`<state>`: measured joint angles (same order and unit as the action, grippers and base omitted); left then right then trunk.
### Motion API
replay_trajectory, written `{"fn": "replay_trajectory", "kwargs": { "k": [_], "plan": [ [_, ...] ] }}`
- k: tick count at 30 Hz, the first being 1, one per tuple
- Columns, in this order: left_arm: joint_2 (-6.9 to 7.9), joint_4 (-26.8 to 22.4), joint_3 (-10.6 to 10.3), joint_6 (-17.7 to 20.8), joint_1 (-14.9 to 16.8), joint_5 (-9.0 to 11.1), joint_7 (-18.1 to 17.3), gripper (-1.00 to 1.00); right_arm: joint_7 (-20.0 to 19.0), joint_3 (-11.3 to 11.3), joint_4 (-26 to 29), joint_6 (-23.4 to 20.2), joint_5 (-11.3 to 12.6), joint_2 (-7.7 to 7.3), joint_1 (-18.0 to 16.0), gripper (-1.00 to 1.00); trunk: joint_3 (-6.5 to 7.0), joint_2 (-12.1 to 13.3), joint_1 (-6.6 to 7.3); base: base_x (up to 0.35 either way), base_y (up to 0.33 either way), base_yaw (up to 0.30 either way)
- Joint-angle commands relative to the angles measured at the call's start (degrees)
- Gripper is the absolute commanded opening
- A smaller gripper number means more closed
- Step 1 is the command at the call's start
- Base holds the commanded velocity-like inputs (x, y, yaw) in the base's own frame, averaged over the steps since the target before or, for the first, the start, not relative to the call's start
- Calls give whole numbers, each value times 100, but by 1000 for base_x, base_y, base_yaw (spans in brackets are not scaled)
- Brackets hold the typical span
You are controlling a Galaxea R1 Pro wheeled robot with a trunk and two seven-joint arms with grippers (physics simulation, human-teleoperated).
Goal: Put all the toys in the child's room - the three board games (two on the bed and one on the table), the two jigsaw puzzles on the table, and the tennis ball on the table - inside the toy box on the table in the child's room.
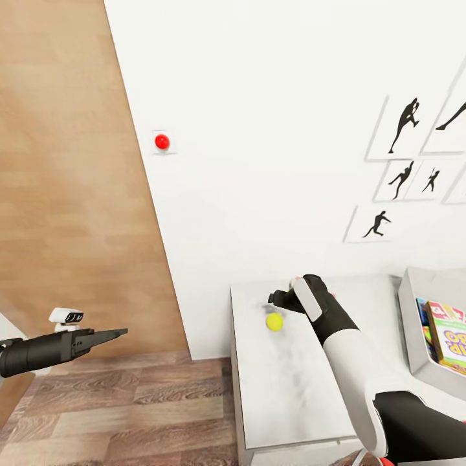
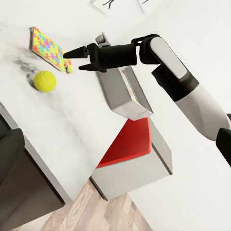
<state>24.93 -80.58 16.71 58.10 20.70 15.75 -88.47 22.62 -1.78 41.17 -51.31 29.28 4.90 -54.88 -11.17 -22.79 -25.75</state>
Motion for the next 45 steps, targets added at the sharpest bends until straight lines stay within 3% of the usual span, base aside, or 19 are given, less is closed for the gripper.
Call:
{"fn": "replay_trajectory", "kwargs": {
  "k": [1, 45],
  "plan": [
    [3, -1, -1, 61, 4, -1, -21, 100, 58, -15, 5, -10, 61, -4, -5, 100, -22, -13, -3, 41, 0, 0],
    [3, -1, -1, 53, 4, -1, -14, 100, 58, -15, 5, -10, 61, -15, -5, 100, -437, -13, -3, 16, 0, 0]
  ]
}}
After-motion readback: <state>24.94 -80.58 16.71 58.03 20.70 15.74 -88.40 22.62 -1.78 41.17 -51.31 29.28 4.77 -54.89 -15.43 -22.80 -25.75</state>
